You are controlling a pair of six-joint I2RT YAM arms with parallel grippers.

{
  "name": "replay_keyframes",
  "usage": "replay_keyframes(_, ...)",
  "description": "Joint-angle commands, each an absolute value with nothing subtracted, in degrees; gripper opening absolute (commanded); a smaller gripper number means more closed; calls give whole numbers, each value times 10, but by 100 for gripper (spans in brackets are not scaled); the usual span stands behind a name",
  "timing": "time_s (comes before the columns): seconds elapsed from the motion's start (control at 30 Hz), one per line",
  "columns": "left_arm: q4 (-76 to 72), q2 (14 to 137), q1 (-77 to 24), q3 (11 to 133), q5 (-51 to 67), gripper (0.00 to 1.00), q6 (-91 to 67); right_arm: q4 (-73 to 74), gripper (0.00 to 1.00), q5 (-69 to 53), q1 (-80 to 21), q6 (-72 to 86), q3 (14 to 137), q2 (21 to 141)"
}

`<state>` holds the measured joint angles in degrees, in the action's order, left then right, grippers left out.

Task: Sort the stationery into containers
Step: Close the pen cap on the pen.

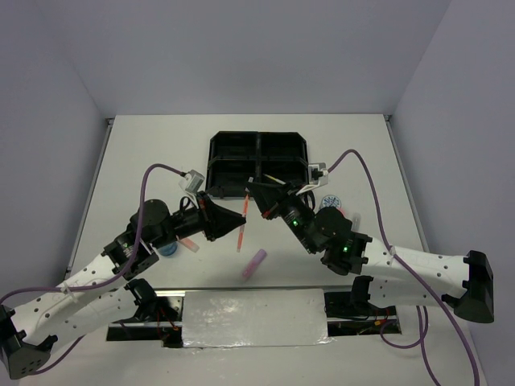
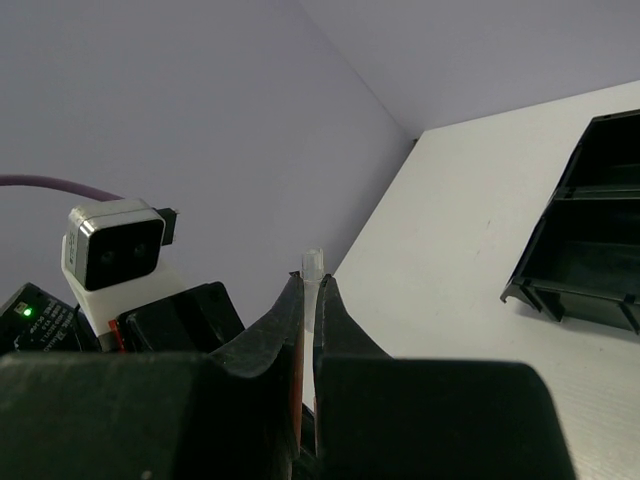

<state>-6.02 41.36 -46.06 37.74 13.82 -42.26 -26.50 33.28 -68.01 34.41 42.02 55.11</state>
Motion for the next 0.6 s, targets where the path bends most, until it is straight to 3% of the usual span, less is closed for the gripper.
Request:
replay_keyframes(0.0,-88,403,-463,386,141,0,-419,-274,0,332,-684,344,433,549)
replay_keyframes(0.57,-83,397,-463,386,132,0,-417,-272,0,315,-683,356,415,541)
